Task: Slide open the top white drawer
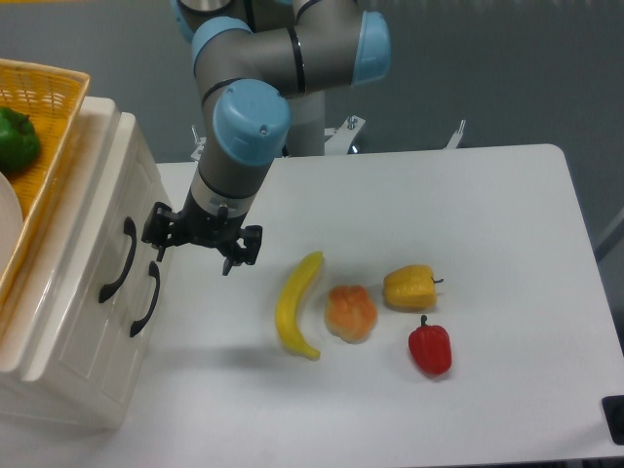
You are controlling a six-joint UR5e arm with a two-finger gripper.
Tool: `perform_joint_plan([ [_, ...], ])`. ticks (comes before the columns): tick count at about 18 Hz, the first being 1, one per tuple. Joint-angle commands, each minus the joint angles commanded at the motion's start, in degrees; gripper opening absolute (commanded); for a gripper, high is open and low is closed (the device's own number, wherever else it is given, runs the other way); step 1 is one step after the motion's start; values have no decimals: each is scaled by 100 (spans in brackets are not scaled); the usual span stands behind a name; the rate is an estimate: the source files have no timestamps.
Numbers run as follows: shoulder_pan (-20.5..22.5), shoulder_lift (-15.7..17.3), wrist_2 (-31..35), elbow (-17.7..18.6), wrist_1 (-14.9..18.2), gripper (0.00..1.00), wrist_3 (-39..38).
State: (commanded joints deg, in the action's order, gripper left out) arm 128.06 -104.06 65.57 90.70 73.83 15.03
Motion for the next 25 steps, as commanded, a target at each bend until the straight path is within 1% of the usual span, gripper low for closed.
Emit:
perform_joint_plan([
  [3,-62,-9,-105,-17,-9,100,0],
  [11,-193,-97,-106,-105,9,100,-9],
  [25,-255,-88,-88,-35,26,100,-9],
])
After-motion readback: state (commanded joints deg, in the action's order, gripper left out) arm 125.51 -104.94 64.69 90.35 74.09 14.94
